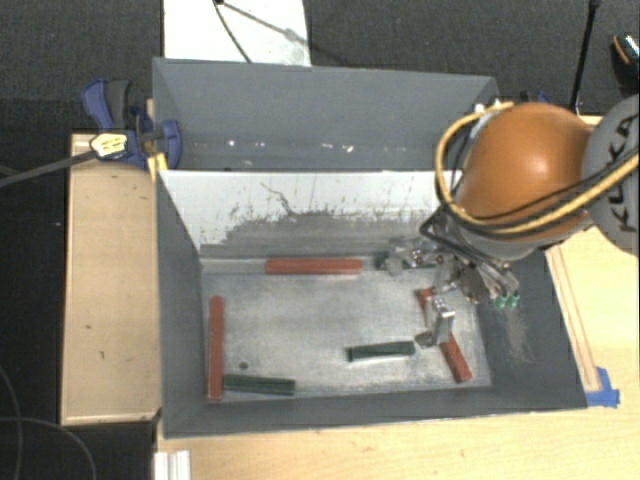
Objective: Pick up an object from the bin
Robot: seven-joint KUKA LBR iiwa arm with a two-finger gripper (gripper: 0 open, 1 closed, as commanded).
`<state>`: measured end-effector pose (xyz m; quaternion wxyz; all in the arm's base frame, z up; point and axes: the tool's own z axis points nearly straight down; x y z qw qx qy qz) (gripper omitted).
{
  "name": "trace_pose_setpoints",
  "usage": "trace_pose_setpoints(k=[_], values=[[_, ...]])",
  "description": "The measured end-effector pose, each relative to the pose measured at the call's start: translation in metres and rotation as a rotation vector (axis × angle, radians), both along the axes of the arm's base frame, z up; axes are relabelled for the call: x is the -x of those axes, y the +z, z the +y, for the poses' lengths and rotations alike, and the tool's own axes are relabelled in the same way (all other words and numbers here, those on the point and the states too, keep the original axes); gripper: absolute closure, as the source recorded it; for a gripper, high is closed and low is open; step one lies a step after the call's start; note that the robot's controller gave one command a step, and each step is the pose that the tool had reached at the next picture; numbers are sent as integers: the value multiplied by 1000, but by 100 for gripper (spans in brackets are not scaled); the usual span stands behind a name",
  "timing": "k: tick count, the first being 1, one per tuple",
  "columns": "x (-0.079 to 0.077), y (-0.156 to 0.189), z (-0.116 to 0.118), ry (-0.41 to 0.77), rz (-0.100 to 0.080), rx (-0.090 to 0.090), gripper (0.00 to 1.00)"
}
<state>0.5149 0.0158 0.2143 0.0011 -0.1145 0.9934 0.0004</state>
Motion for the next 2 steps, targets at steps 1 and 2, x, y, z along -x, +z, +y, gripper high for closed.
trace_pose_setpoints(k=[1,2], values=[[17,-76,12,2,9,0,0],[21,-147,25,-79,6,0,0]])
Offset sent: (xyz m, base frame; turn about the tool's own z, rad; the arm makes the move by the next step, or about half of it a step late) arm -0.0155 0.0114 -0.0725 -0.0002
